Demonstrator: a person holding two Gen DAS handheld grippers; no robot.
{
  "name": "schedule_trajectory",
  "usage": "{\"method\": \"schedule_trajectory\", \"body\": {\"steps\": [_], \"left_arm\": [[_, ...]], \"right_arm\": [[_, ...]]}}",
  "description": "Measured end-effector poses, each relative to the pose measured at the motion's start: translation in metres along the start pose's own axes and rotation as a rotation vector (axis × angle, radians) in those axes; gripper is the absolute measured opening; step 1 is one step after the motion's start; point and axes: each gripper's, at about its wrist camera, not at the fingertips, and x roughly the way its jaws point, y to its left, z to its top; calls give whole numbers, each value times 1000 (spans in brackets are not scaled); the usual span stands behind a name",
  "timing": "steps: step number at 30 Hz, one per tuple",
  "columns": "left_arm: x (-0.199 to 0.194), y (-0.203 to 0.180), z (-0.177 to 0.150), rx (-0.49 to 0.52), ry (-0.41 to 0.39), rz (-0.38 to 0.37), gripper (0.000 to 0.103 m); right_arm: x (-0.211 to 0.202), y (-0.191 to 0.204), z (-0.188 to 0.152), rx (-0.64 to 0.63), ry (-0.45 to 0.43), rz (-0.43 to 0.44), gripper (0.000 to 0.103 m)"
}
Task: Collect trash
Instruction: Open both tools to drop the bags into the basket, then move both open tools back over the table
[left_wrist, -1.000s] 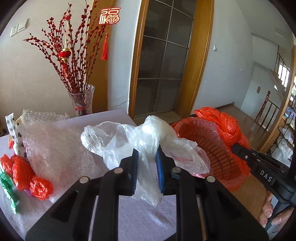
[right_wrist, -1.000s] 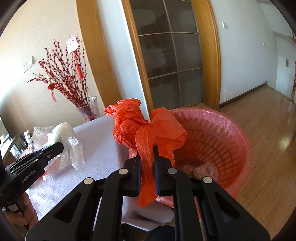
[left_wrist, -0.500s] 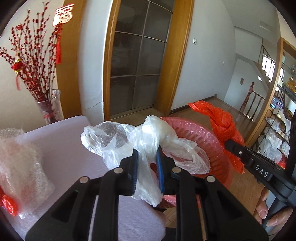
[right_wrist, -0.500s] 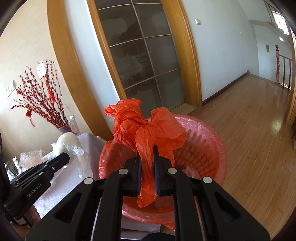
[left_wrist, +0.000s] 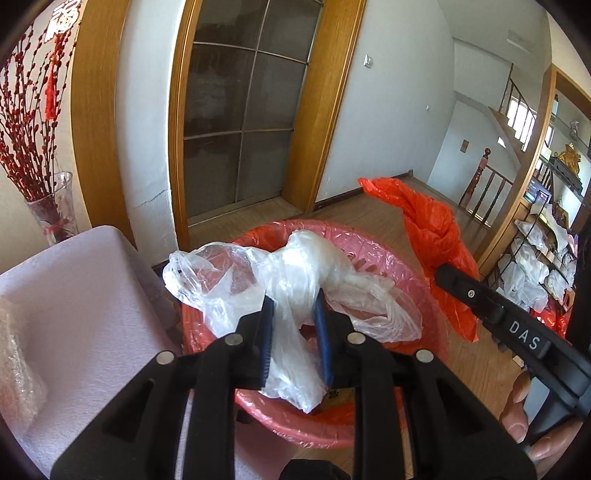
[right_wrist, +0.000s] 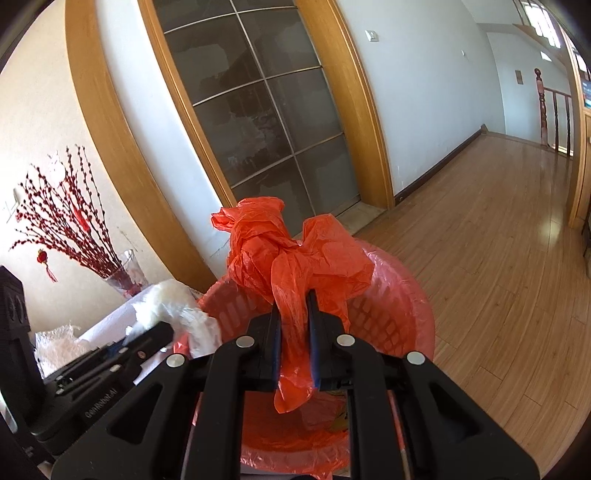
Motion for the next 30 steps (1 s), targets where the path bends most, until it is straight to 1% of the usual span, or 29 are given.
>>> {"method": "schedule_trajectory", "body": {"steps": [2, 3, 4, 7, 9, 10, 11, 13, 15, 20, 21, 23, 25, 30], "left_arm": [[6, -4, -1, 9, 8, 5, 31], [9, -4, -2, 11, 13, 11, 38], [11, -3, -2, 11, 16, 15, 40], [15, 2, -8, -2, 35, 33, 44], [12, 11, -13, -23, 42, 51, 46], [7, 16, -16, -28, 40, 59, 48], [3, 19, -18, -33, 34, 76, 49], [-6, 26, -22, -36, 20, 106, 54], [-17, 31, -26, -42, 7, 142, 55], [-42, 44, -34, -48, -20, 228, 61], [-46, 48, -36, -49, -26, 245, 62], [-57, 54, -41, -56, -39, 273, 64], [-70, 62, -46, -68, -53, 306, 67], [-96, 87, -58, -114, -61, 368, 68]], "right_arm": [[0, -3, 0, 5, 2, 4, 28], [1, -5, -1, 10, 4, 5, 30], [0, -7, -1, 14, 5, 6, 33], [0, -12, -4, 21, 10, -6, 36], [0, -14, -6, 17, 9, -27, 39], [-1, -15, -6, 16, 8, -33, 42], [-2, -16, -6, 15, 5, -36, 43], [-3, -14, -8, 4, 2, -47, 43], [-4, -12, -8, -7, -4, -55, 43], [-6, 0, -11, -45, -3, -40, 43], [-7, 4, -12, -58, -3, -36, 45], [-8, 14, -14, -82, -3, -18, 56], [-9, 24, -16, -98, -3, -1, 61], [-11, 53, -24, -149, 6, 36, 65]]}}
